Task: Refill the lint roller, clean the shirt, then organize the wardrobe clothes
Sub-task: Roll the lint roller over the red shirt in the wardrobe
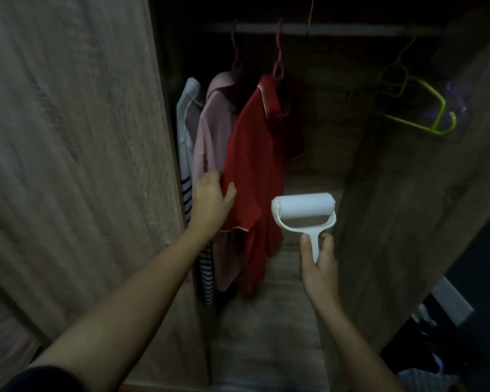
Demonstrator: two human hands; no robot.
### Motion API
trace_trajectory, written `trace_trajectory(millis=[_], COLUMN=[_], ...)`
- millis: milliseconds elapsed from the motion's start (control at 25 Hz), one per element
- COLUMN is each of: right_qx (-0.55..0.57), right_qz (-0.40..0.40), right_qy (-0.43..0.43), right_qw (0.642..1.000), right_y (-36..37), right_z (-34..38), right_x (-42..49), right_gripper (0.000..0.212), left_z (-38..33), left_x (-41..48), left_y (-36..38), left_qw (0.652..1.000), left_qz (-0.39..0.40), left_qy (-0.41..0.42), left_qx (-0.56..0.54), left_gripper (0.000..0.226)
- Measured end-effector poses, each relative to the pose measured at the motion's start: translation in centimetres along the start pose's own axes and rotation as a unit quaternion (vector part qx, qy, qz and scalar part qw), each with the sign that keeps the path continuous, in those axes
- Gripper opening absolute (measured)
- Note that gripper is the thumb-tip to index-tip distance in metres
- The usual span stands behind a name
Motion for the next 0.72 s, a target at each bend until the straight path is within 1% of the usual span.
trace_trajectory(millis=[80,120,160,200,240,320,400,480,560,720], right_qx=[0.005,0.009,0.015,0.022,0.03,0.047,0.067,0.086,0.097,0.099], right_qz=[-0.003,-0.004,-0.002,0.003,0.013,0.034,0.062,0.096,0.126,0.157], right_qy=[0.0,0.0,0.002,0.005,0.007,0.003,-0.006,-0.011,-0.015,-0.026], right_qw=[1.0,1.0,1.0,1.0,0.999,0.998,0.996,0.992,0.987,0.982], right_y=[-0.6,-0.8,-0.9,-0.9,-0.7,0.3,1.8,3.8,6.1,10.2], right_z=[-0.4,-0.7,-1.1,-1.4,-1.6,-1.7,-1.5,-1.1,-1.1,-1.2], right_x=[1.3,2.1,3.1,4.0,5.0,6.5,7.6,7.7,7.3,6.9], right_gripper=[0.01,0.01,0.01,0.01,0.008,0.003,0.004,0.006,0.007,0.018], left_z=[1.3,2.0,2.3,1.8,0.9,-0.7,-1.4,-1.3,-0.7,1.6], left_x=[0.3,0.1,-0.1,-0.2,-0.1,0.0,0.6,1.3,1.9,3.2], left_y=[2.1,2.9,3.1,2.9,2.3,-0.5,-3.7,-6.5,-8.5,-10.6], left_qw=[0.993,0.987,0.984,0.985,0.99,0.993,0.988,0.98,0.971,0.965], left_qz=[0.021,0.022,0.012,-0.007,-0.036,-0.098,-0.147,-0.174,-0.195,-0.224], left_qy=[-0.119,-0.16,-0.179,-0.17,-0.137,-0.072,-0.029,-0.008,-0.013,-0.071], left_qx=[-0.008,0.0,0.008,0.004,-0.009,-0.011,0.04,0.099,0.139,0.119], left_gripper=[0.048,0.052,0.048,0.04,0.032,0.027,0.022,0.019,0.021,0.032])
Point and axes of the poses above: each hand's wrist, its own x-axis towards the middle knuckle, its own y-axis out of the palm, z = x × y, the point moved 9 cm from there along x, towards the middle knuckle, and after that the axes turned 10 degrees about -z, right-handed, at the moved point
